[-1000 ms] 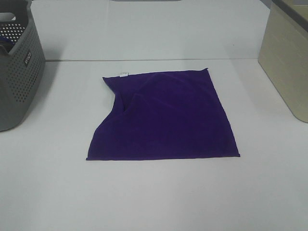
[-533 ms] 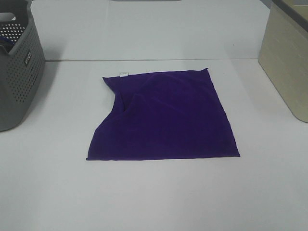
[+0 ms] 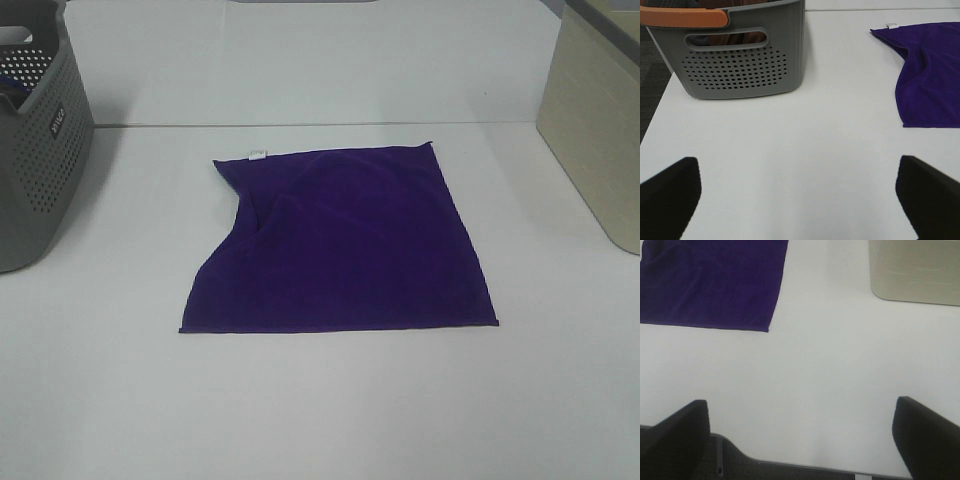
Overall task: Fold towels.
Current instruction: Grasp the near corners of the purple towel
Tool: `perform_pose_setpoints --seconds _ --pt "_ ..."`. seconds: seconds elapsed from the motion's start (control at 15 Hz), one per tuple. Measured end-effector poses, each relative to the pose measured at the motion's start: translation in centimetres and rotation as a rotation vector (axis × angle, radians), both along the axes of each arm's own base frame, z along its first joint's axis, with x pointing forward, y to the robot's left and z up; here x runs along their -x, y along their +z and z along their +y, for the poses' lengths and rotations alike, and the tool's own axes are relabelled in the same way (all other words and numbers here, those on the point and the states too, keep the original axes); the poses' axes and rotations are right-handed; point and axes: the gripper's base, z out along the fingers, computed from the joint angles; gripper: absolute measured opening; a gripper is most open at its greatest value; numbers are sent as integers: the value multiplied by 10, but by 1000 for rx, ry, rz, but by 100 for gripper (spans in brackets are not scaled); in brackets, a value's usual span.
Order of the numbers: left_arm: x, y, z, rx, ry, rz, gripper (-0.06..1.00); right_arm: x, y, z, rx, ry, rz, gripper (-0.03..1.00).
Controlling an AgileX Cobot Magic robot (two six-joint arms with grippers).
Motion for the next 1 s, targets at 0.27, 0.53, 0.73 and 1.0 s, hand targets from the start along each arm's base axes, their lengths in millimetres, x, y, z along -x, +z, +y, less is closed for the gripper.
perform_pose_setpoints --seconds 0.27,0.53,0.73,1.0 --pt "0 0 0 0 0 0 99 0 0 0 0 0 0 96" --pt "0 0 0 0 0 0 99 0 0 0 0 0 0 96" --pt "0 0 0 0 0 0 99 0 0 0 0 0 0 96" --pt "0 0 0 0 0 0 99 0 0 0 0 0 0 96"
